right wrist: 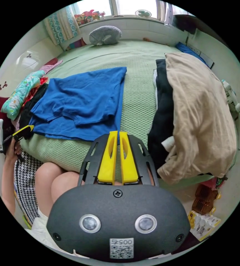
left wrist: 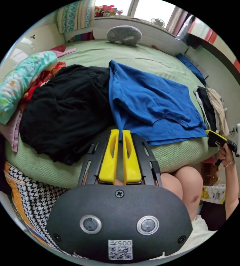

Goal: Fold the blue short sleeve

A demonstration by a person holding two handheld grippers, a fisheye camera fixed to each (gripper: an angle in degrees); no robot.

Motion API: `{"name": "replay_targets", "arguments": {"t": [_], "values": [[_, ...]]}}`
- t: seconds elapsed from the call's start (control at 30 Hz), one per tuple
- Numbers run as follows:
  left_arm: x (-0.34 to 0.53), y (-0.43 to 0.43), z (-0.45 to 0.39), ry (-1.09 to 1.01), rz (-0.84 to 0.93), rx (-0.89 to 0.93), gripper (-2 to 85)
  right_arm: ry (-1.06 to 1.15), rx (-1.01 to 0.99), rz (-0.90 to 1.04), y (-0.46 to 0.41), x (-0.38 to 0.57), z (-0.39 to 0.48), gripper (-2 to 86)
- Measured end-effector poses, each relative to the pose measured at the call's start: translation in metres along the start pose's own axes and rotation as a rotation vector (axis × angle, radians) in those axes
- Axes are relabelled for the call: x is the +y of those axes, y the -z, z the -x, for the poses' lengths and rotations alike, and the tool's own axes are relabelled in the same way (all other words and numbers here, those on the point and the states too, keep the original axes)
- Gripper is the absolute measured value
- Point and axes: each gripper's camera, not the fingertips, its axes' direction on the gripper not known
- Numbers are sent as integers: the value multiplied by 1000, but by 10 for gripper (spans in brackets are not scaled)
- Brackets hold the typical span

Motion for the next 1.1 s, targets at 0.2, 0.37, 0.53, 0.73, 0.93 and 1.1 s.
{"name": "replay_targets", "arguments": {"t": [0.2,0.37,0.53,0.73,0.93,1.1], "values": [[57,-27,-18,62,120,-20,48,-29,19,60,-8,44,-10,-9],[99,-13,-27,123,92,63,80,-61,-42,-3,16,79,0,13],[86,20,-64,31,-79,63,94,79,-55,-97,38,71,57,30],[62,-4,-106,-100,-45,26,113,211,34,-37,2,47,118,38],[61,-44,-116,-95,64,4,103,208,60,17,-27,45,128,33],[74,-36,-116,-71,41,39,58,186,11,1,-18,52,120,13]]}}
